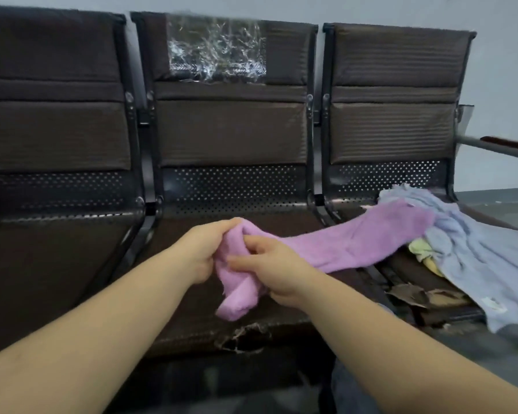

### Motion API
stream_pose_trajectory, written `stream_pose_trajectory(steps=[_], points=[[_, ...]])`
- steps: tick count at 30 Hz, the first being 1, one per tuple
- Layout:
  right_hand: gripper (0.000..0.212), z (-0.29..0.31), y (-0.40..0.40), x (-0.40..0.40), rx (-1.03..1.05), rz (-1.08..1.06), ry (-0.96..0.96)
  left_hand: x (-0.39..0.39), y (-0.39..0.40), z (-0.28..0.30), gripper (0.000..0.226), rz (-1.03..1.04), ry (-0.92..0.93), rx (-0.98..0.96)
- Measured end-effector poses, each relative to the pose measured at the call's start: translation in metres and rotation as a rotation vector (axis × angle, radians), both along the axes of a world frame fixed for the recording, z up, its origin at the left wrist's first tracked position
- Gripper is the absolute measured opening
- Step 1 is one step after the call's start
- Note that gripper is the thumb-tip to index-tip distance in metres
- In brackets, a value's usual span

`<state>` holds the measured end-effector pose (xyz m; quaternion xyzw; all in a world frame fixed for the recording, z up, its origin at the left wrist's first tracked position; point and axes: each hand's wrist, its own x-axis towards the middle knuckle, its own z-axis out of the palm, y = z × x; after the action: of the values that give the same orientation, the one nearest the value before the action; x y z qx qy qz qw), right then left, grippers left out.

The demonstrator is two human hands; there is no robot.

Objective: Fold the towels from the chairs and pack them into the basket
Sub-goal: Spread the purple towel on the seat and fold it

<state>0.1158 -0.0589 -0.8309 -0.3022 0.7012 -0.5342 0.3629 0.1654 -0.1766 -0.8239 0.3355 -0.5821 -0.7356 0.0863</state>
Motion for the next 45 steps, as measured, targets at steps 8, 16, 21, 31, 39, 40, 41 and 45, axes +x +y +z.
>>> stream_pose_trajectory(steps=[8, 16, 21, 31, 39, 40, 41, 45], points=[[0.043, -0.045, -0.022, -0.017, 0.03, -0.472, -0.703, 0.086, -0.046, -0.031, 0.007, -0.262, -0.061, 0.013], [0.019, -0.081, -0.048, -0.034, 0.201, -0.572, -0.208, 0.074, -0.04, -0.054, 0.025, -0.414, -0.152, 0.084], [0.038, -0.076, -0.051, 0.023, 0.198, -0.045, -0.299, 0.062, -0.059, -0.069, 0.031, -0.085, -0.179, 0.154], [0.03, -0.076, -0.057, 0.013, 0.162, -0.504, -0.504, 0.076, -0.056, -0.067, 0.019, -0.464, -0.179, 0.126], [0.037, -0.073, -0.04, 0.054, 0.287, -0.07, -0.259, 0.077, -0.048, -0.074, 0.028, -0.076, -0.191, 0.185], [0.033, -0.072, -0.037, 0.065, 0.268, -0.055, -0.27, 0.076, -0.047, -0.075, 0.025, -0.017, -0.159, 0.195], [0.026, -0.071, -0.036, 0.073, 0.234, -0.083, -0.314, 0.075, -0.047, -0.075, 0.021, 0.03, -0.141, 0.193], [0.017, -0.067, -0.037, 0.058, 0.104, -0.393, -0.59, 0.08, -0.04, -0.069, 0.025, -0.115, -0.11, 0.208]])
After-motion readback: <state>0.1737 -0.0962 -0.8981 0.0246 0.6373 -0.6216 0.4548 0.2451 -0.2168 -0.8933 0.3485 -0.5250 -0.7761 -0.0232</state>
